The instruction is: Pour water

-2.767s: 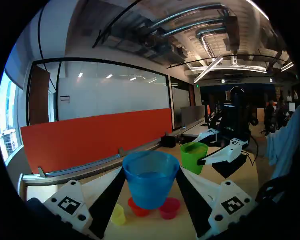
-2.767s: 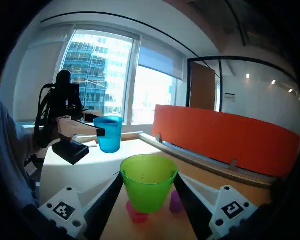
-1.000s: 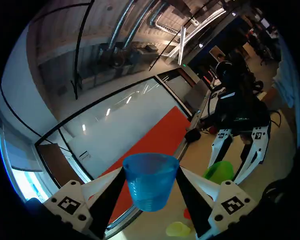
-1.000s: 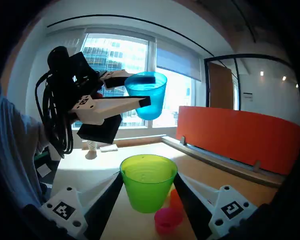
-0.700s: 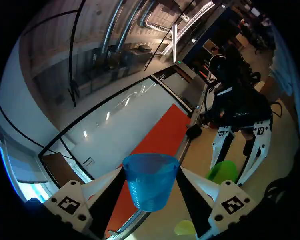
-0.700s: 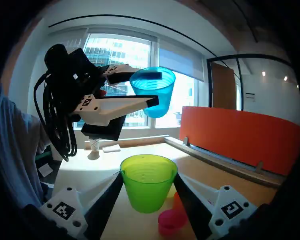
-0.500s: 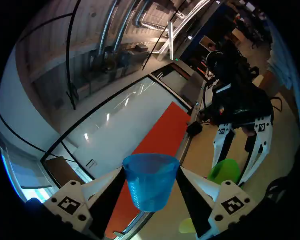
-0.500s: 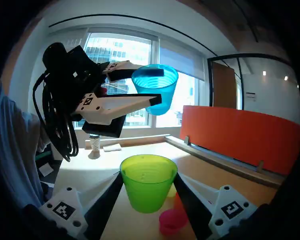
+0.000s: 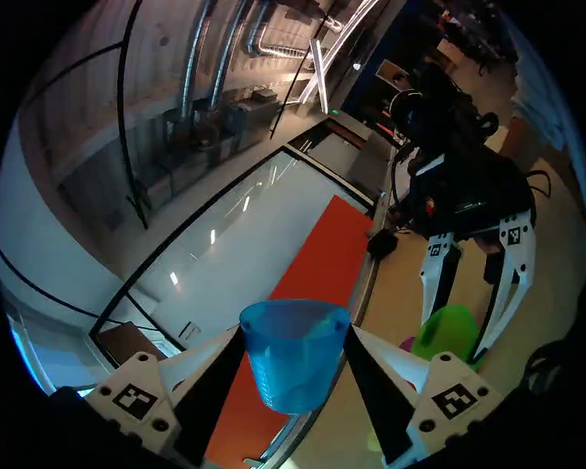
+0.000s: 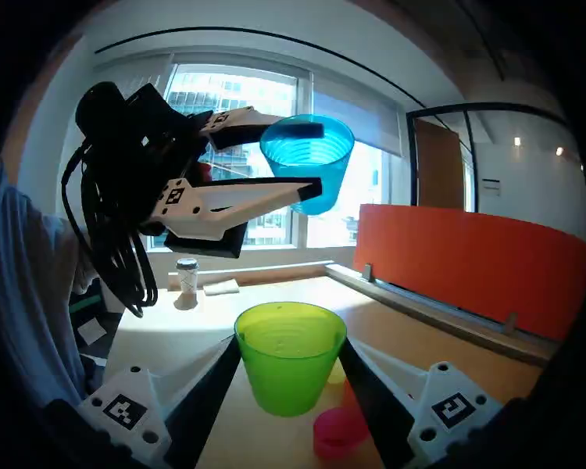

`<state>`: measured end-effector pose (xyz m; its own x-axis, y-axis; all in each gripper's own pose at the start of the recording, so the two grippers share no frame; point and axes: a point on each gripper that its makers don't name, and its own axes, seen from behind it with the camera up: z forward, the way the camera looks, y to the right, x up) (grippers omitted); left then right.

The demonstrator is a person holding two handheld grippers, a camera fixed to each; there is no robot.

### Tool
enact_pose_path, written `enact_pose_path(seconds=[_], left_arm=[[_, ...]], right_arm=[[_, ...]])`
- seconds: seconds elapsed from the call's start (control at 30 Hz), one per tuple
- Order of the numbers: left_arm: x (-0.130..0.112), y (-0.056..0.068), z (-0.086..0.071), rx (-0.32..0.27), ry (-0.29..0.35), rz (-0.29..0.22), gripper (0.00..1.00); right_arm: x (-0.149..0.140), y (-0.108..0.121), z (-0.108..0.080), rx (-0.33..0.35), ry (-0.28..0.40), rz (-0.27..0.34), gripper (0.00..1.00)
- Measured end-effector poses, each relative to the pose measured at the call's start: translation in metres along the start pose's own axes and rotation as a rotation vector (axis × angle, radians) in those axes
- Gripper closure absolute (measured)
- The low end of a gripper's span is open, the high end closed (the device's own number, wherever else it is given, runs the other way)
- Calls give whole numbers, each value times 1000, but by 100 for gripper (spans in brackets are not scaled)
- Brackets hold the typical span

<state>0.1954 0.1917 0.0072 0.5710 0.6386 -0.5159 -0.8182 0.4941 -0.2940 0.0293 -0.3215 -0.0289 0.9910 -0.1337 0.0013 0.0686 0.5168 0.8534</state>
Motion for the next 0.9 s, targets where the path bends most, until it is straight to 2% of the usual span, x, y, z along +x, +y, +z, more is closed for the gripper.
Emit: enact_pose_path(seconds=[0.9], left_arm=[[6,-5,5,16,1,139,14]], right_arm=[[3,2,-3,1,5,-7,10]])
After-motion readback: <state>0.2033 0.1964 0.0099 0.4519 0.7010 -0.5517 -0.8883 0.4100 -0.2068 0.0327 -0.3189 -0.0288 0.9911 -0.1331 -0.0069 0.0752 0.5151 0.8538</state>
